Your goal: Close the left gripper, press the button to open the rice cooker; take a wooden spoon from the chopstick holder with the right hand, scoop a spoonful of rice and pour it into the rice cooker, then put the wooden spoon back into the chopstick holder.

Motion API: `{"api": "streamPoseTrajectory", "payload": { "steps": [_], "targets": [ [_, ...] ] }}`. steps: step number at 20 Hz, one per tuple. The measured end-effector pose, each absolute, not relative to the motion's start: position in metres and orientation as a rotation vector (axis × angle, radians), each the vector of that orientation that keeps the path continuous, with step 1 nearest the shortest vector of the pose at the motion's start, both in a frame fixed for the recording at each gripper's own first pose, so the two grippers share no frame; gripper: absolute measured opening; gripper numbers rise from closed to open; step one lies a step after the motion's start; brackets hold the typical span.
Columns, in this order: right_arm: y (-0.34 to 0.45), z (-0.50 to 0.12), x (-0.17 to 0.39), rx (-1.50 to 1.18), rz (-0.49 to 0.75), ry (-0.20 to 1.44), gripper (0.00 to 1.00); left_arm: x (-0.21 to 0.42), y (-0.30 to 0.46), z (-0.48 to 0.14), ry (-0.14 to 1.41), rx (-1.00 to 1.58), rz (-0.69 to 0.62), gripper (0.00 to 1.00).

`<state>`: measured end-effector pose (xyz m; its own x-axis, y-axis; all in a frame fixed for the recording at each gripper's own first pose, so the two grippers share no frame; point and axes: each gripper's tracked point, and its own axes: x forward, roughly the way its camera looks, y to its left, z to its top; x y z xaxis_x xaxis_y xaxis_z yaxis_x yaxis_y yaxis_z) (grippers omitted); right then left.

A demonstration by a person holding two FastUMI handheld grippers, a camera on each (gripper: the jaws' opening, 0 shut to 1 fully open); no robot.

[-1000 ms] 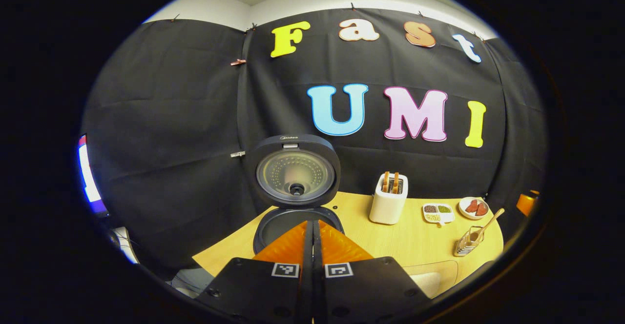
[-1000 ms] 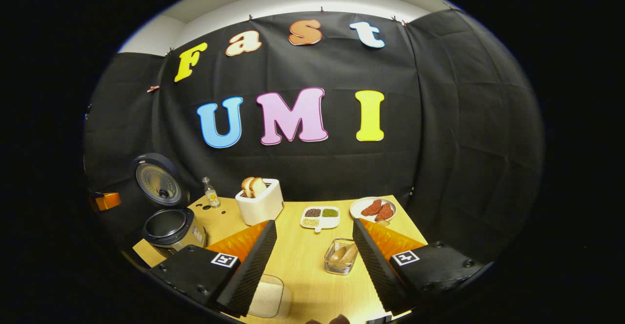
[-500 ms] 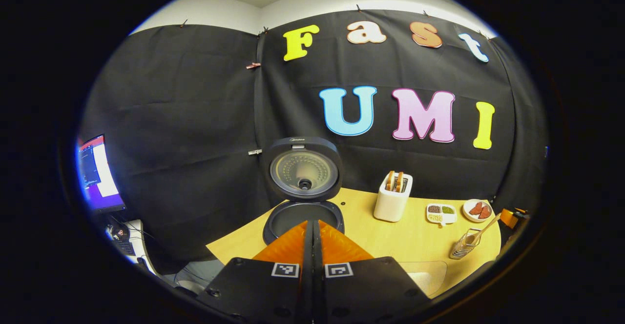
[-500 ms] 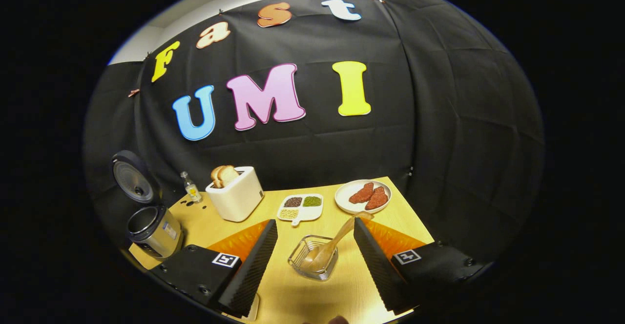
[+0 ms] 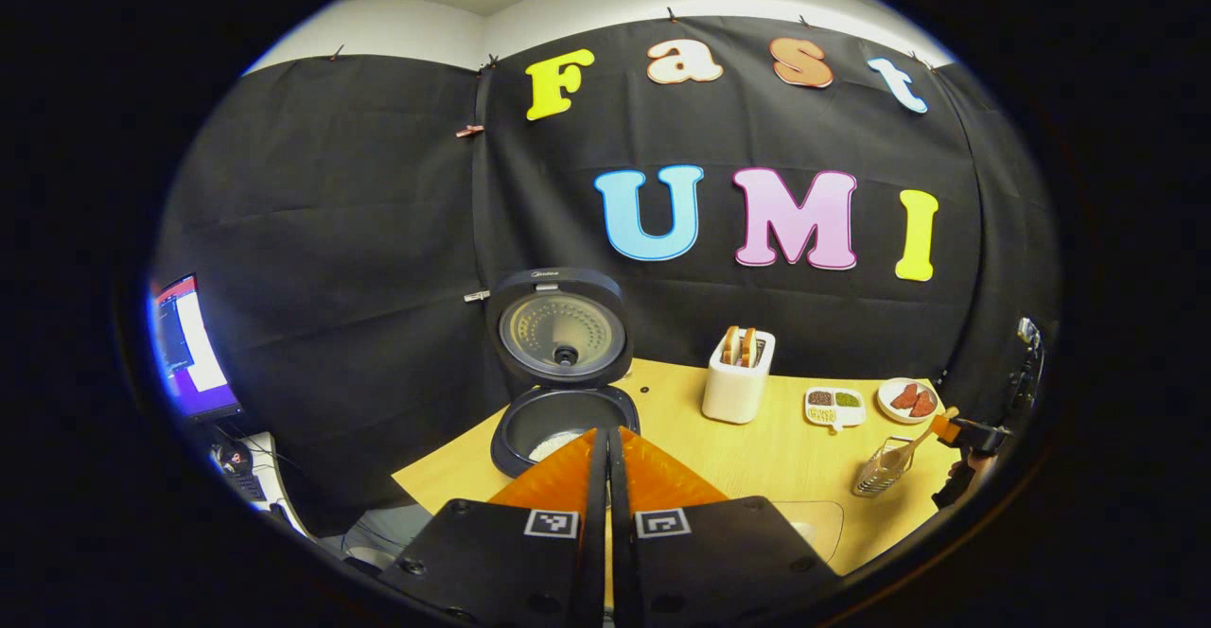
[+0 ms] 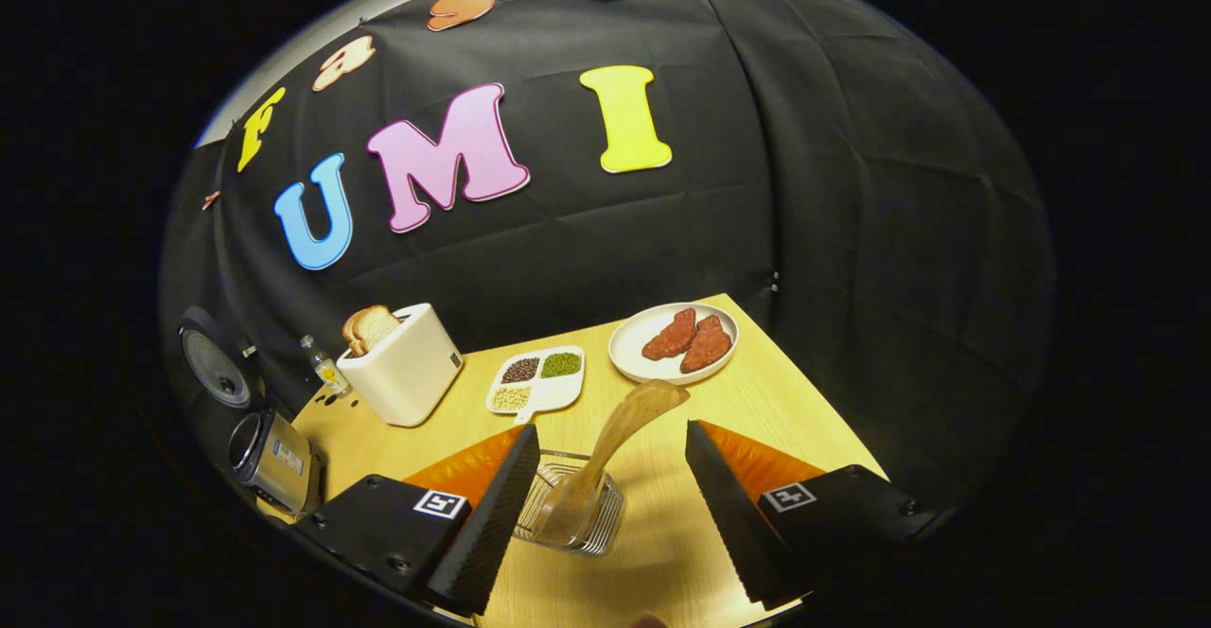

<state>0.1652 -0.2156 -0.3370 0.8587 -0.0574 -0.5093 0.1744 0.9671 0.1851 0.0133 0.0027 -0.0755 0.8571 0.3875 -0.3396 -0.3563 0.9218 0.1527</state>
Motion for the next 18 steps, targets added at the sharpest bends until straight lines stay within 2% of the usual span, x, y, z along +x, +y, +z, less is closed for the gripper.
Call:
{"api": "streamPoseTrajectory", "payload": {
  "steps": [3,4,6,7,8,10,14,18],
  "targets": [
    [-0.219,-0.36,0.178,0.267,-0.149,0.559,0.95,0.015,-0.002,-0.075,0.382,0.092,0.386,0.08],
    [-0.219,-0.366,0.184,0.281,-0.15,0.567,0.82,0.015,-0.002,-0.077,0.385,0.092,0.386,0.08],
    [-0.216,-0.374,0.189,0.308,-0.147,0.581,0.71,0.014,-0.002,-0.078,0.391,0.091,0.388,0.08],
    [-0.211,-0.378,0.19,0.329,-0.137,0.595,0.72,0.014,-0.001,-0.078,0.395,0.092,0.39,0.08],
    [-0.205,-0.385,0.193,0.355,-0.129,0.614,0.55,0.012,0.0,-0.079,0.399,0.091,0.394,0.08],
    [-0.201,-0.387,0.199,0.395,-0.135,0.62,0.27,0.011,0.003,-0.079,0.401,0.085,0.403,0.08],
    [-0.187,-0.38,0.198,0.456,-0.099,0.629,0.16,0.006,0.005,-0.079,0.397,0.071,0.41,0.08],
    [-0.183,-0.368,0.193,0.424,-0.066,0.615,0.12,0.003,0.007,-0.079,0.383,0.048,0.404,0.08]
  ]
}}
